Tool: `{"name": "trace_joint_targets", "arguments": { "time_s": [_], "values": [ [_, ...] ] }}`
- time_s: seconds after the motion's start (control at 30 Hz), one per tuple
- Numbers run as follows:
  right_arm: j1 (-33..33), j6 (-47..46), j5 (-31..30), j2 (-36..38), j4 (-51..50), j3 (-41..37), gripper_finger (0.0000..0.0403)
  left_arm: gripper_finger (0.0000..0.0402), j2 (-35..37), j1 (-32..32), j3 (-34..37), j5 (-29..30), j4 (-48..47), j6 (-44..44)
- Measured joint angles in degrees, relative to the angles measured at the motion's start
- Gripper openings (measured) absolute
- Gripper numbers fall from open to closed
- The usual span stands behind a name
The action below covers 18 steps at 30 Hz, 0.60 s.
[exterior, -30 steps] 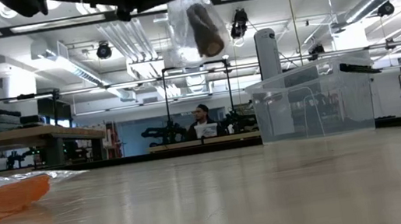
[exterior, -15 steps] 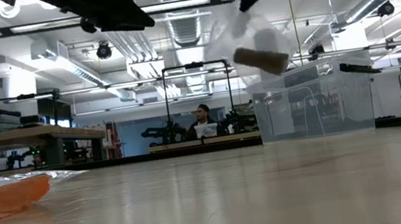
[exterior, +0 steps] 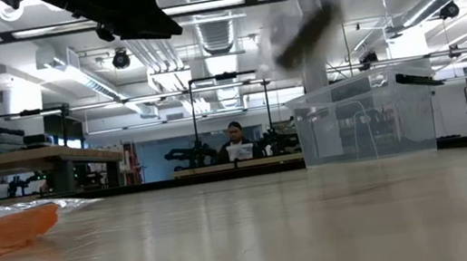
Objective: Roll bandage
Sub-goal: Put the zip bag with the brown bandage into the transparent bin
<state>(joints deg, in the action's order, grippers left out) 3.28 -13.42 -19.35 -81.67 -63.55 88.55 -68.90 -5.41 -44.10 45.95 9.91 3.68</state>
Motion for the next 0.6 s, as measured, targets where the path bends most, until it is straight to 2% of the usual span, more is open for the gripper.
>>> {"name": "trace_joint_targets", "arguments": {
  "time_s": [0.07, 0.13, 0.3, 0.37, 0.53, 0.6],
  "values": [
    [0.5, -4.1, -4.7, 0.0, -3.3, 0.0, 0.0000, 0.0179, 0.0, 0.0, 0.0, 0.0, -0.3, 0.0],
    [0.6, -5.7, -2.8, 0.0, -2.0, 0.0, 0.0000, 0.0176, 0.0, 0.0, 0.0, 0.0, -0.3, 0.0],
    [-1.8, 3.5, 15.4, 0.0, 10.3, 0.0, 0.0000, 0.0175, -0.1, 0.0, 0.0, 0.0, -0.3, 0.0],
    [-2.4, 6.8, 18.9, 0.0, 12.9, 0.2, 0.0000, 0.0178, -0.1, 0.0, 0.0, 0.0, -0.5, 0.0],
    [-2.0, 7.2, 13.2, 0.0, 11.7, 0.3, 0.0000, 0.0191, -0.1, 0.0, 0.0, -0.3, -2.2, -0.2],
    [-1.9, 8.6, 14.3, 0.0, 11.6, 0.3, 0.0000, 0.0195, -0.1, 0.0, 0.0, -2.1, -3.0, -0.2]
  ]
}}
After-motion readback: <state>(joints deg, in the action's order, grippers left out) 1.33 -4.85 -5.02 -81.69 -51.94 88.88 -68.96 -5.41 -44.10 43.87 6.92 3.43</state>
